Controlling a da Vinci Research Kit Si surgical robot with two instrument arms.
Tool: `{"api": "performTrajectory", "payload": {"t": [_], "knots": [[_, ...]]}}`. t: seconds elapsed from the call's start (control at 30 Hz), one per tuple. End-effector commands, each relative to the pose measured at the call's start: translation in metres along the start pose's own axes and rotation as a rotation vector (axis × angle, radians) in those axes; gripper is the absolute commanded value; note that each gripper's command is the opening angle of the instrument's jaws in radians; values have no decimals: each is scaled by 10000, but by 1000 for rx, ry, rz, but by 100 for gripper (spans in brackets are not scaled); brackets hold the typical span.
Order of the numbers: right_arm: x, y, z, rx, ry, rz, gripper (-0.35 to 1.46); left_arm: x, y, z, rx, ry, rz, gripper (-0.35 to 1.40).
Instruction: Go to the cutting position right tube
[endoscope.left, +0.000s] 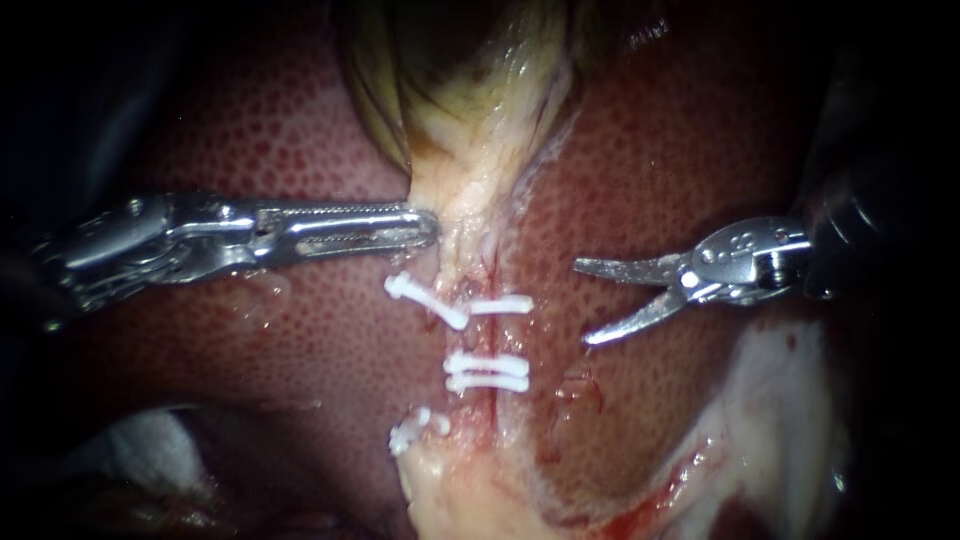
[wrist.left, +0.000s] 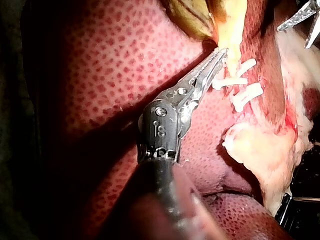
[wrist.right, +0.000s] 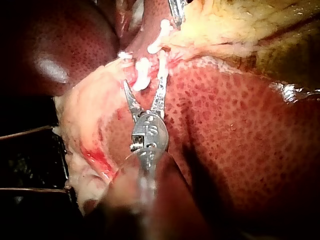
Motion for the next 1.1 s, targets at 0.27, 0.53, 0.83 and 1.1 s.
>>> {"api": "performTrajectory", "payload": {"t": [0.27, 0.53, 0.83, 1.1], "knots": [[-3, 0, 2, 2, 0, -2, 143, 11, -6, -27, 1, -2, -6, -35], [-4, 0, 2, 5, 1, -2, 143, 48, -16, -85, 40, 34, -27, -35], [-4, 1, 4, 4, 1, -2, 143, 66, -8, -113, 48, 58, -14, -35], [-12, -2, 23, 19, 7, -2, 143, 66, -7, -113, 49, 59, -14, -35]]}}
